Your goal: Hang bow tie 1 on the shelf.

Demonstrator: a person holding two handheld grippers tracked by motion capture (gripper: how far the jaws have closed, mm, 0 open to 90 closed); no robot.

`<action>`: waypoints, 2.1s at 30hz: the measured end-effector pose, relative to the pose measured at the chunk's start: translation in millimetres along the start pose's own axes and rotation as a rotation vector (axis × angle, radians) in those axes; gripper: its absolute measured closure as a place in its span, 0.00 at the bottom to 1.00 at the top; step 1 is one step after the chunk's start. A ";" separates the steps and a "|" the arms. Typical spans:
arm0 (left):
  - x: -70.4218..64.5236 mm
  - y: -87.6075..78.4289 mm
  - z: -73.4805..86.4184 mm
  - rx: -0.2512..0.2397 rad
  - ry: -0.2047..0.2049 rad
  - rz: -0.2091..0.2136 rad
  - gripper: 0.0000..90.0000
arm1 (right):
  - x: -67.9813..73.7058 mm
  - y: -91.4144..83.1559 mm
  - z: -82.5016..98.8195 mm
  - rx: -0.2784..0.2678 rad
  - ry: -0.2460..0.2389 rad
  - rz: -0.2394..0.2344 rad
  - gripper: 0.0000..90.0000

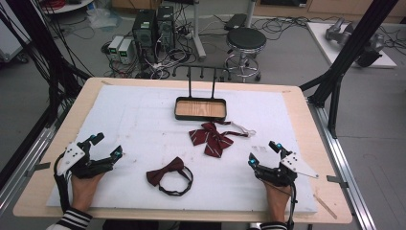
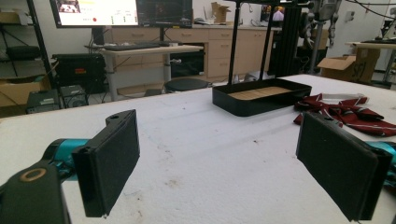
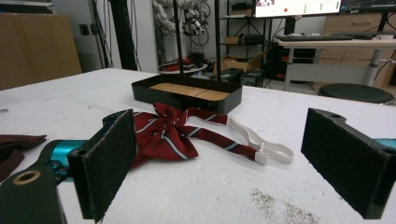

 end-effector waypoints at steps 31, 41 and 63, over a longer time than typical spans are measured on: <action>1.1 0.4 0.2 0.001 -0.012 -0.004 0.16 | -4.0 3.1 1.0 0.043 0.034 0.029 0.11; 1.5 1.0 0.6 0.007 -0.014 -0.006 0.17 | 4.3 13.4 -10.9 0.111 0.023 0.021 0.11; 1.9 1.3 0.9 0.010 -0.017 -0.007 0.17 | 35.9 75.2 -33.7 0.357 -0.074 -0.067 0.11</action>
Point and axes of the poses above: each handheld gripper's, and its own axes: y roughly forward along the jaws, z roughly out of its underside, x roughly to its left, the point moved 10 cm from there along y, roughly forward along the jaws, and after that the axes turned 14 degrees about y, right-handed, at the moved point
